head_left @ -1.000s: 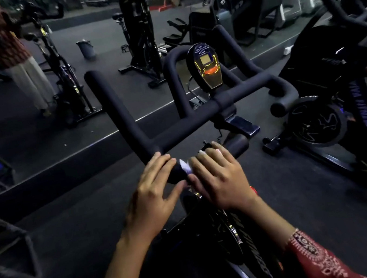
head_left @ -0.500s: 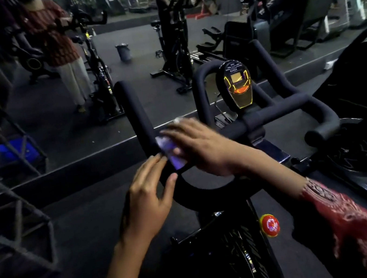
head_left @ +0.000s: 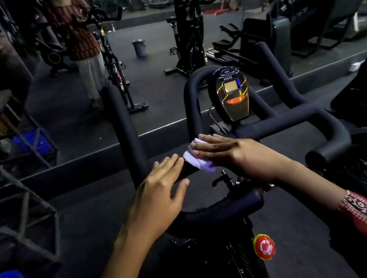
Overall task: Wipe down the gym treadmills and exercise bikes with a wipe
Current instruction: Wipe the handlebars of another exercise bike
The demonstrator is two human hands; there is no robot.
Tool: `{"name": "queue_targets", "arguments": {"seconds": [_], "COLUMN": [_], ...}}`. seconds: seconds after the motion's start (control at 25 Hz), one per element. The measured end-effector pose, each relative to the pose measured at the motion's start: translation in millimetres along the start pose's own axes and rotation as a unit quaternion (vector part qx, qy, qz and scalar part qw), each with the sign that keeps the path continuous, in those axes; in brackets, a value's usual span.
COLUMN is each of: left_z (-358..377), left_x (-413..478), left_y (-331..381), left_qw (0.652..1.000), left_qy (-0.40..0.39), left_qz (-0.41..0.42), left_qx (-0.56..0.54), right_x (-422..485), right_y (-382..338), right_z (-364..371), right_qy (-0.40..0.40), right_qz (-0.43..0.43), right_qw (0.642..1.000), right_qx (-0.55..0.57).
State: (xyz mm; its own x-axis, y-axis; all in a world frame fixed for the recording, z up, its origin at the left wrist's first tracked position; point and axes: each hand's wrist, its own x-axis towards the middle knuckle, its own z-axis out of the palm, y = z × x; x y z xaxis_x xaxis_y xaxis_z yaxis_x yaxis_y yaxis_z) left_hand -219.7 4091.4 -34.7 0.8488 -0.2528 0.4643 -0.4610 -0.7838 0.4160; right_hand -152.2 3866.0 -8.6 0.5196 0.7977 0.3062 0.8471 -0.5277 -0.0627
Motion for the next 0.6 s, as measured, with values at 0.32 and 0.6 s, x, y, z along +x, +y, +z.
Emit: {"name": "queue_targets", "arguments": {"seconds": [0.32, 0.6], "left_z": [11.9, 33.7], "left_x": [15.8, 33.8], "left_y": [18.5, 34.6], "left_qw": [1.000, 0.996], "left_qy": [-0.002, 0.012], "left_qz": [-0.003, 0.053], "left_qx": [-0.005, 0.074], "right_x": [-29.2, -33.3], "right_y": [19.7, 52.3], "right_z": [-30.6, -9.6], "right_qy": [0.118, 0.039], "right_qz": [0.021, -0.070], "right_qw": [0.981, 0.995], "right_qx": [-0.151, -0.056]}}
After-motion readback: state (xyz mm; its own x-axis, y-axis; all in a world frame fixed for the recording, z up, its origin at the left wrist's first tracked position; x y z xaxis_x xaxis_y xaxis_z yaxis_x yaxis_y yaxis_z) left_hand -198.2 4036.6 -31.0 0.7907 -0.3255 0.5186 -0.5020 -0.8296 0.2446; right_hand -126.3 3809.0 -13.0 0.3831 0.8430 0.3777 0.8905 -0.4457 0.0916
